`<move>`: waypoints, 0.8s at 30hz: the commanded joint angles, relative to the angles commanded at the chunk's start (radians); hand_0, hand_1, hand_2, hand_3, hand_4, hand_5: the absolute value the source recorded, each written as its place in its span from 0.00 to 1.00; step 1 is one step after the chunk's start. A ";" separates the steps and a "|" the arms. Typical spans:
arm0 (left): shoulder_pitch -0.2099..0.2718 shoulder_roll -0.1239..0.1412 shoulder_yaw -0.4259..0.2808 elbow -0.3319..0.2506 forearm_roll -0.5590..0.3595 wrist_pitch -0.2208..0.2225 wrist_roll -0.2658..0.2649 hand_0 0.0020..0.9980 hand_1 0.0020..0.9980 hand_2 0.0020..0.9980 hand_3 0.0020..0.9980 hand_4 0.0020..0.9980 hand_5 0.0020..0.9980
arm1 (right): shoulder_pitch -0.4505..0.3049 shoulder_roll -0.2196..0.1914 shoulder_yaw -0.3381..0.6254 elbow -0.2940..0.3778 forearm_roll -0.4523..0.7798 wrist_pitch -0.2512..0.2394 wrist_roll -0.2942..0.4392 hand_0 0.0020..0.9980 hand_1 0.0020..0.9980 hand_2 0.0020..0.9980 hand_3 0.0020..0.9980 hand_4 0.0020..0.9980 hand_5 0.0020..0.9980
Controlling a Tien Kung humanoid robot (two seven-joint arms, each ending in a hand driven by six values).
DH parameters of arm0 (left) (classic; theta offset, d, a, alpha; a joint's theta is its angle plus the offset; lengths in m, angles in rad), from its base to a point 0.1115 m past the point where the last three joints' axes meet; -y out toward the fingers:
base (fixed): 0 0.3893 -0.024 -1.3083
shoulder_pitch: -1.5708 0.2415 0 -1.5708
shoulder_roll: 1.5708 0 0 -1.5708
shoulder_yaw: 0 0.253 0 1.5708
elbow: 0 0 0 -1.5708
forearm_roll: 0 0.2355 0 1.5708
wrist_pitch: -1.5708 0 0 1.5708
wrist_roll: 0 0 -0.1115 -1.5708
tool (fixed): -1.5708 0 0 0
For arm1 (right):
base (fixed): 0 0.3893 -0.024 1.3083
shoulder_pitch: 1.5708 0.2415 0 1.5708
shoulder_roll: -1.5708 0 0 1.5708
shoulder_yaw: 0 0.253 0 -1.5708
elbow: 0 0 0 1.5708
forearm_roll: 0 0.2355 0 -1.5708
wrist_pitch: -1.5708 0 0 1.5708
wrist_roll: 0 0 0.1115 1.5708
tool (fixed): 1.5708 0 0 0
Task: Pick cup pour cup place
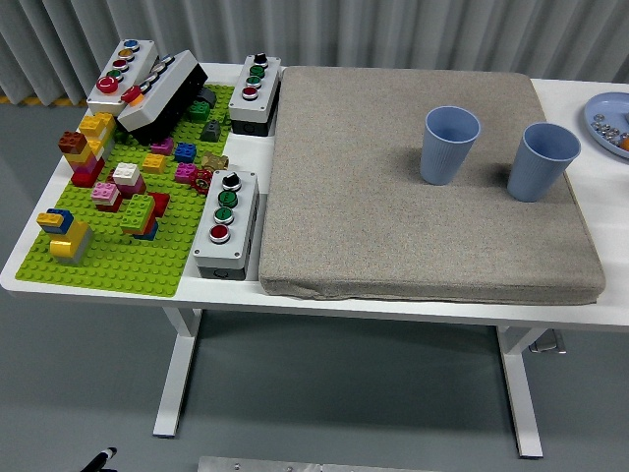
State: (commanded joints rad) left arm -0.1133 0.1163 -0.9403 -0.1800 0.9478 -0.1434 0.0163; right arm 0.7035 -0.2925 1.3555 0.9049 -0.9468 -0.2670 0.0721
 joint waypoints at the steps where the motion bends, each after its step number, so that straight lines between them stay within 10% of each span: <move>1: 0.002 0.002 0.007 0.000 -0.011 -0.001 0.000 0.89 0.85 0.88 0.80 0.66 0.99 | -0.001 0.000 -0.001 0.000 0.000 0.000 0.000 0.86 0.80 0.79 0.82 0.82 1.00; 24: -0.001 -0.001 -0.094 0.000 0.063 -0.004 0.022 0.89 0.85 0.89 0.80 0.66 0.99 | -0.003 -0.001 0.006 0.002 0.000 0.001 0.001 0.86 0.80 0.79 0.82 0.82 1.00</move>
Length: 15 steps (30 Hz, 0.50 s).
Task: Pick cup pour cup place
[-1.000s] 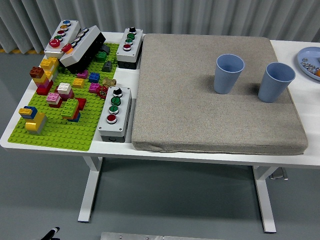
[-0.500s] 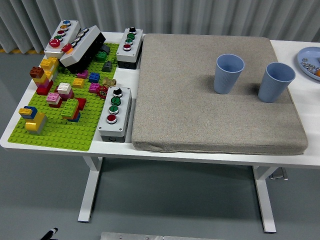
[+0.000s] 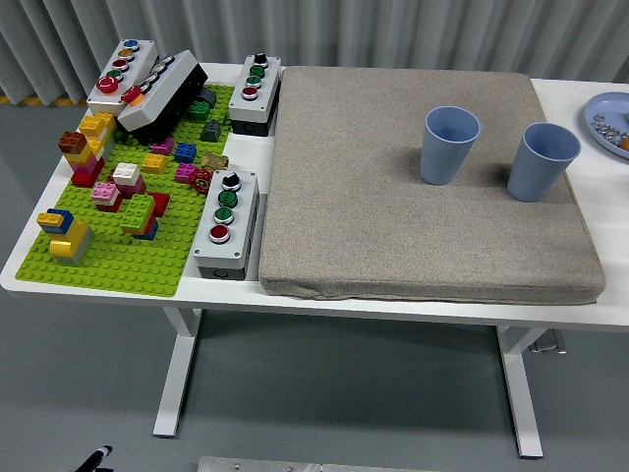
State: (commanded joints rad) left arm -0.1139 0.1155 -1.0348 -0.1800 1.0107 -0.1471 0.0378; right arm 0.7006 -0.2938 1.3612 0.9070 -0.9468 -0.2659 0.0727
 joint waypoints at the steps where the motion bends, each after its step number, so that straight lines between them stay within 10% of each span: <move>1: 0.000 0.000 0.001 0.000 0.000 0.000 0.000 0.89 0.85 0.89 0.80 0.66 0.99 | 0.000 0.000 0.000 0.000 0.000 0.000 0.000 0.86 0.80 0.79 0.82 0.82 1.00; 15: 0.001 0.002 0.044 0.000 -0.035 0.003 -0.011 0.89 0.85 0.89 0.80 0.66 0.99 | -0.001 -0.003 0.007 0.000 0.000 0.001 0.000 0.87 0.80 0.79 0.82 0.82 1.00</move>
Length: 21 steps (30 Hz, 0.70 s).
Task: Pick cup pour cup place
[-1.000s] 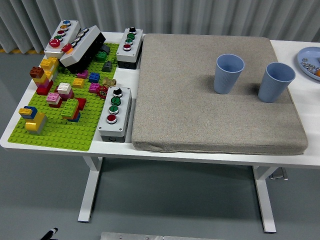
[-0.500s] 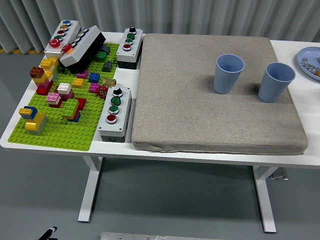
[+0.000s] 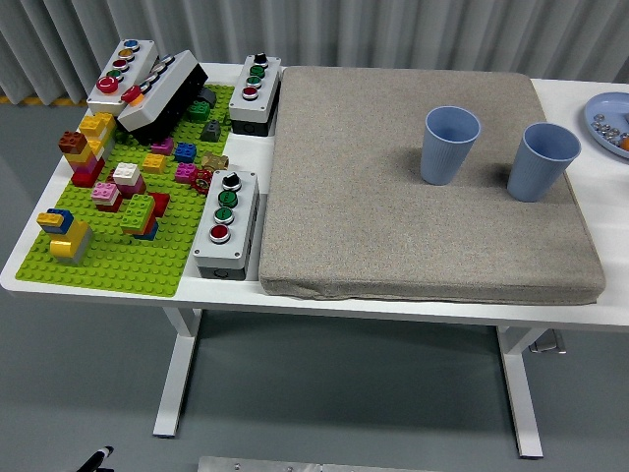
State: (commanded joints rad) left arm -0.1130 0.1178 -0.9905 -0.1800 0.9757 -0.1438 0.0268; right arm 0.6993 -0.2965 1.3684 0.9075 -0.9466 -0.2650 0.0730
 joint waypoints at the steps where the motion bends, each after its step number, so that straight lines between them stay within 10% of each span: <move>1: -0.001 0.000 0.001 0.000 -0.001 0.000 0.000 0.89 0.85 0.89 0.80 0.66 0.99 | 0.000 0.000 0.001 0.000 0.001 0.000 0.000 0.87 0.80 0.79 0.82 0.82 1.00; 21: 0.001 0.000 0.008 0.000 -0.010 0.001 -0.001 0.88 0.85 0.89 0.80 0.66 1.00 | -0.002 0.003 -0.006 -0.001 0.002 0.001 0.001 0.86 0.80 0.79 0.81 0.81 1.00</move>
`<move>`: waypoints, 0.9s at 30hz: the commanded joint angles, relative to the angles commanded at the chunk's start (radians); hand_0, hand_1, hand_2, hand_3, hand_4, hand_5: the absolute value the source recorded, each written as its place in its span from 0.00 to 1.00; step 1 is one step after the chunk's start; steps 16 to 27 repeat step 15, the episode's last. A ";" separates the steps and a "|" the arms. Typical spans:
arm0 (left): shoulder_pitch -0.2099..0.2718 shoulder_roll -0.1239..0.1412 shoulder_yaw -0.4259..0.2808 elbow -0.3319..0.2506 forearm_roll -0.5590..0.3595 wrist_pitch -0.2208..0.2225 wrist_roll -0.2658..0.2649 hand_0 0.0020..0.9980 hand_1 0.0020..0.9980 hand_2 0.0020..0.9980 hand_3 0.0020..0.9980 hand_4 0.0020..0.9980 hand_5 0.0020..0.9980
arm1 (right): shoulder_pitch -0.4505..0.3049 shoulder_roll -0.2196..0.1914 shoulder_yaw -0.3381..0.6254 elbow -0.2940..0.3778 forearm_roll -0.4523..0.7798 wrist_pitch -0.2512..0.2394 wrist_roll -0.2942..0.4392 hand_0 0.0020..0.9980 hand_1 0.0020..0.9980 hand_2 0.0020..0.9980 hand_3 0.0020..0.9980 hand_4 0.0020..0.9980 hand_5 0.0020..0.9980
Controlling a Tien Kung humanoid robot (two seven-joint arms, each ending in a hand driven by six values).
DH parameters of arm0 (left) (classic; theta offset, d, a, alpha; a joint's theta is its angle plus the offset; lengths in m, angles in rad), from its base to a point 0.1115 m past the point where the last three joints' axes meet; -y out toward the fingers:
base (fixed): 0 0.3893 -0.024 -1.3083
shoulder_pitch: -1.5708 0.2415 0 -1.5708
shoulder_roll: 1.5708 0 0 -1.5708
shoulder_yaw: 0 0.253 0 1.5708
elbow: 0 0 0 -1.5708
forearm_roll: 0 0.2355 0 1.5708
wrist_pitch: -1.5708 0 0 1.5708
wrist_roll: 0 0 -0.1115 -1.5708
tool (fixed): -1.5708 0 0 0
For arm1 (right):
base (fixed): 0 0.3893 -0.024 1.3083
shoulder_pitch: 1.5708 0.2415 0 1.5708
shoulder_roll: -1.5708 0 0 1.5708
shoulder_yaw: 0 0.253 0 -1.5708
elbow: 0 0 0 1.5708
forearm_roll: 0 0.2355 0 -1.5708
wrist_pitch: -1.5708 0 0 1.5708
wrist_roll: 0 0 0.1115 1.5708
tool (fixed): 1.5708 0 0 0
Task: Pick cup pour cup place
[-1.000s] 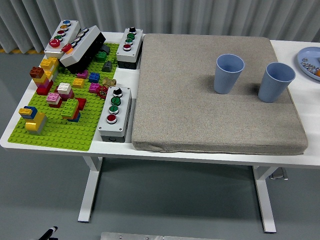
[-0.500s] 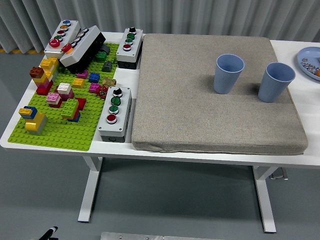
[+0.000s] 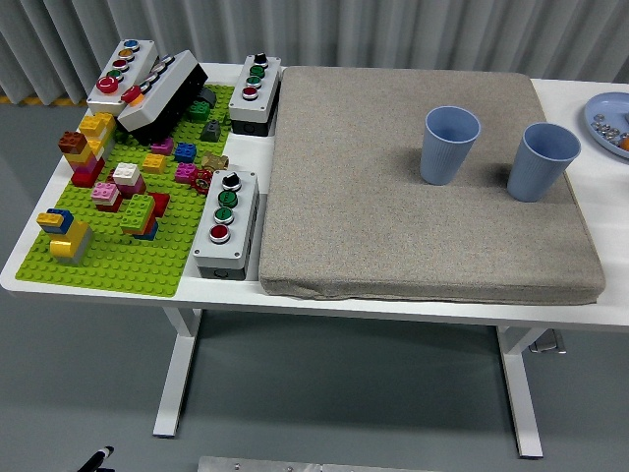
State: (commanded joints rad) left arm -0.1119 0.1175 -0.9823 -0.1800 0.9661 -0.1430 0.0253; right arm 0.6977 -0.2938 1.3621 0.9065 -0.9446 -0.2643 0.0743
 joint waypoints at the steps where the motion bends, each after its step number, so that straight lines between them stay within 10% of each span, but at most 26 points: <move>1: 0.000 0.000 0.000 0.000 0.000 0.000 0.000 0.88 0.85 0.89 0.80 0.66 1.00 | 0.000 0.000 0.000 0.000 0.000 0.000 0.000 0.86 0.80 0.79 0.81 0.81 1.00; 27: 0.002 0.000 0.019 0.000 -0.014 0.001 -0.003 0.88 0.85 0.89 0.80 0.67 1.00 | -0.003 0.004 -0.011 0.000 0.001 -0.001 -0.001 0.86 0.80 0.79 0.81 0.81 1.00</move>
